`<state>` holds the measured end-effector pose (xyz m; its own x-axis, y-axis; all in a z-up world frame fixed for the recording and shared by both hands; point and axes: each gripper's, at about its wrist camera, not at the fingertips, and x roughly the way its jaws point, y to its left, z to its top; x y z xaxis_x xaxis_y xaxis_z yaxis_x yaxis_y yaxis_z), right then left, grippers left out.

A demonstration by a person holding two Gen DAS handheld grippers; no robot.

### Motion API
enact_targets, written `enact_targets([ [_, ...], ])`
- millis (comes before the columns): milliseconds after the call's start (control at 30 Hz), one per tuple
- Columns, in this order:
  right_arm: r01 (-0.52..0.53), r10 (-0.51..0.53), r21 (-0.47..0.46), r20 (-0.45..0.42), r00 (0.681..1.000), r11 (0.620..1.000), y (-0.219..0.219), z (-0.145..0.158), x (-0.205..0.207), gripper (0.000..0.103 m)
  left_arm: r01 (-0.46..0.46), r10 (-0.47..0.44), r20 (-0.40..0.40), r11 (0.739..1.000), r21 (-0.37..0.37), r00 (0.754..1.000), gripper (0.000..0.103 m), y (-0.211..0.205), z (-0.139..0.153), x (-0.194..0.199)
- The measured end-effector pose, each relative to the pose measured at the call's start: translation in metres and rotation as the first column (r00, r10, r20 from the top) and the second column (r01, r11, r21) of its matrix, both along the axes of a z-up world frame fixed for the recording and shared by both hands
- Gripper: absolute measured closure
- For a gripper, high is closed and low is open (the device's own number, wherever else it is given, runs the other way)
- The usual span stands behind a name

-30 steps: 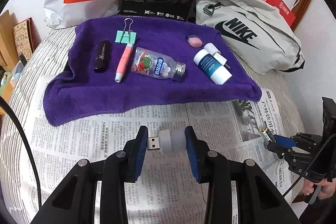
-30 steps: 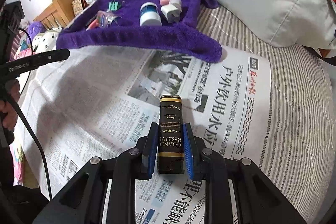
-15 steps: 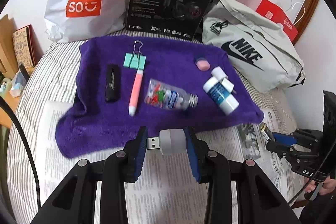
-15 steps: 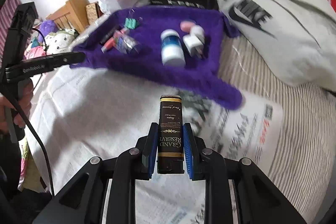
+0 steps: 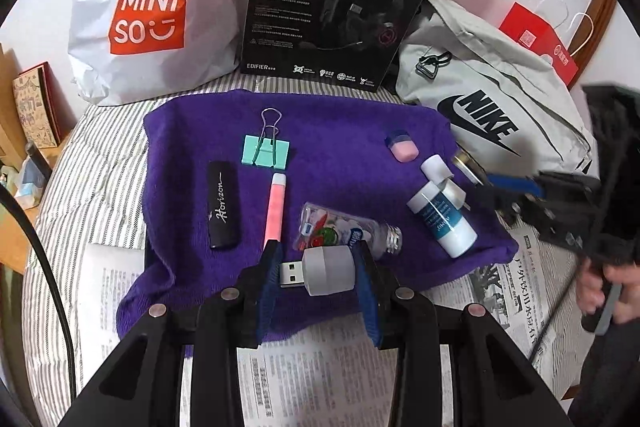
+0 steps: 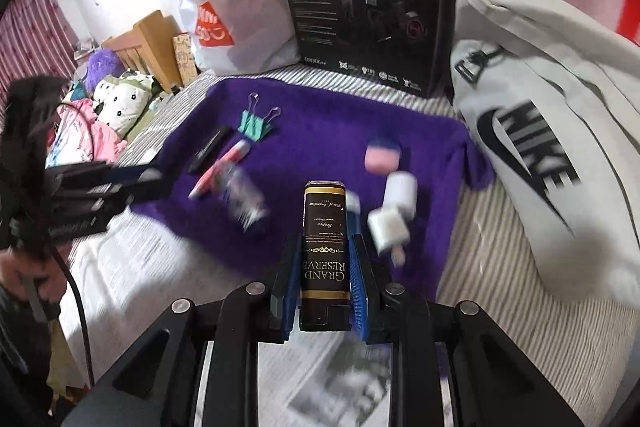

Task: Organize rigid objects
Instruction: 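Carry tube and bulb to the towel while right tool sets the tube down and opens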

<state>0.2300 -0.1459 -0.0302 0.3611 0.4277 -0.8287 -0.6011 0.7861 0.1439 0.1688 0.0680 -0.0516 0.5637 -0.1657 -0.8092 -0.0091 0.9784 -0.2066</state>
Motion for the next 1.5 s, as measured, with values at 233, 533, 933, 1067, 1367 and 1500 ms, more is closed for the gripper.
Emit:
enact_targets([
  [233,-0.002,0.002,-0.011,-0.041,0.999,1.000,0.031,-0.016,0.053,0.080,0.015,-0.015,-0.020,1.000,-0.001,1.000,0.069,0.007,-0.010,0.017],
  [533,-0.015,0.010,-0.072,-0.072,0.997,0.997,0.072,-0.045,0.100,0.079,0.007,-0.008,-0.027,1.000,-0.012,1.000,0.069,0.022,-0.017,0.027],
  [933,-0.063,0.053,-0.169,-0.065,0.997,0.984,0.095,-0.072,0.100,0.079,0.001,-0.001,-0.045,1.000,-0.008,0.999,0.069,0.031,-0.021,0.035],
  [1067,-0.073,0.063,-0.165,-0.061,0.996,0.984,0.092,-0.073,0.098,0.079,-0.005,0.005,-0.047,1.000,0.005,0.999,0.069,0.032,-0.020,0.038],
  [1367,-0.083,0.072,-0.143,-0.080,0.994,0.986,0.075,-0.072,0.090,0.070,-0.013,0.014,-0.062,1.000,0.016,0.998,0.069,0.029,-0.019,0.046],
  [1500,-0.054,0.044,-0.138,-0.074,0.996,0.989,0.062,-0.068,0.087,0.070,0.005,-0.004,-0.067,1.000,0.014,0.998,0.069,0.019,-0.016,0.056],
])
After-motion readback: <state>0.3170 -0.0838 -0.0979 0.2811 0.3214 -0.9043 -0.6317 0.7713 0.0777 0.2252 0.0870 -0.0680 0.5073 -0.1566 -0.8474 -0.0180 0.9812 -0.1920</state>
